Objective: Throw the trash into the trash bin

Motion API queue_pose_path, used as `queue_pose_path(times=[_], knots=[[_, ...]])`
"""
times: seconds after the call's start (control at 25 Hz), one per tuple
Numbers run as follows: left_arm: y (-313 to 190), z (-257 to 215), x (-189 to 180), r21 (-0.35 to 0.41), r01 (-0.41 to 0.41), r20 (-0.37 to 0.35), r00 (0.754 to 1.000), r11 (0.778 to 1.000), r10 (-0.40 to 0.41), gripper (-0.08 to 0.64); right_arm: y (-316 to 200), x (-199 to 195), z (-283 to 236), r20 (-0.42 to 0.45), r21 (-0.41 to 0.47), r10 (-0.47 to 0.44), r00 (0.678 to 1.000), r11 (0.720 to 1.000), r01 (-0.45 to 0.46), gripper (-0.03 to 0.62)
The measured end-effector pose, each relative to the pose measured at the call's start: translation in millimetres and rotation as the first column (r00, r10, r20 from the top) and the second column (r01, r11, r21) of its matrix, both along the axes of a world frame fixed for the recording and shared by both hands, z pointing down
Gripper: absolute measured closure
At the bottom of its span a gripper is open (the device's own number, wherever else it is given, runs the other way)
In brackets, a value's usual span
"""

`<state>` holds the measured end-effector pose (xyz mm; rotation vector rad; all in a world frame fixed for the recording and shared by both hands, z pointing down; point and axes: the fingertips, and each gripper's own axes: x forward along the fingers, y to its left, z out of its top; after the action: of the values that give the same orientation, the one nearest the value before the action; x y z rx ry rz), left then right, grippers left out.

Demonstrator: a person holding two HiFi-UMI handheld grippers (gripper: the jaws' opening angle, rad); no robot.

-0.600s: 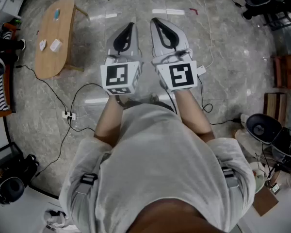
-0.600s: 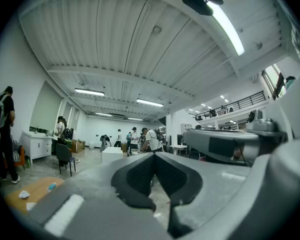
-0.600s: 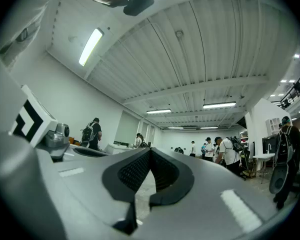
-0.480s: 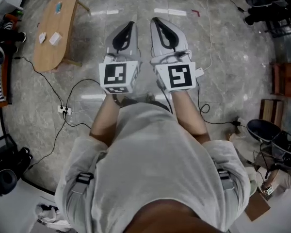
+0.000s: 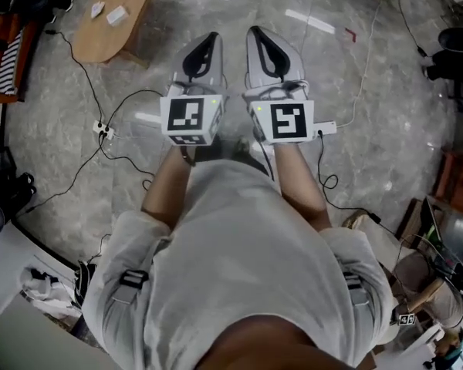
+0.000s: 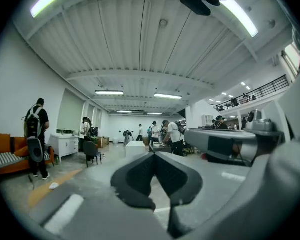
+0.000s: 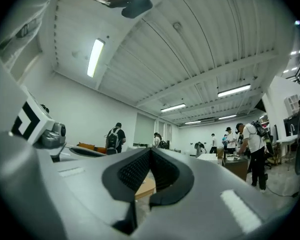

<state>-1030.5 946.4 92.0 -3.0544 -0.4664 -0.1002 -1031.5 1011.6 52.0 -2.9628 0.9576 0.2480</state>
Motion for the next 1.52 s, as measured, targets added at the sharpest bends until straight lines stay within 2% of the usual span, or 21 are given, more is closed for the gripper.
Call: queue_pose_path(times=[0.16,0.28,0.56,0.84,1.0,1.28,1.4,1.52], knots=[[-49,20,10,0.011,0.089,0.03,0.996,0.996,-0.089,0.541,-48,16,21,0.043,0.001,-0.1,0.994,0.995,0.1,0.584],[-93,32,28,0.01,0.151,0.041,0.988,0.989,-0.151,0.541,-88,44,33,0.059,-0.006,-0.143,0.988,0.99,0.144,0.584],[-238,35,112,-0.028,0.284,0.038,0.958,0.959,-0.283,0.541,-233,136,27,0.049,-0.069,-0.27,0.962,0.96,0.272,0.584],[-366,32,170,-0.041,0.349,0.056,0.936,0.936,-0.347,0.541,-370,198,19,0.072,-0.055,-0.357,0.931,0.931,0.361,0.584],[-426,42,187,-0.069,0.423,0.09,0.905,0.904,-0.416,0.541,-428,223,25,0.084,-0.076,-0.414,0.906,0.904,0.42,0.584],[-511,61,226,-0.061,0.534,0.126,0.842,0.843,-0.524,0.541,-523,276,45,0.125,-0.056,-0.529,0.839,0.841,0.539,0.584],[-557,79,250,-0.058,0.591,0.147,0.803,0.805,-0.578,0.541,-576,301,64,0.139,-0.054,-0.587,0.798,0.8,0.598,0.584],[-603,93,289,-0.049,0.631,0.165,0.77,0.774,-0.617,0.541,-628,342,73,0.14,-0.067,-0.632,0.763,0.762,0.644,0.584]])
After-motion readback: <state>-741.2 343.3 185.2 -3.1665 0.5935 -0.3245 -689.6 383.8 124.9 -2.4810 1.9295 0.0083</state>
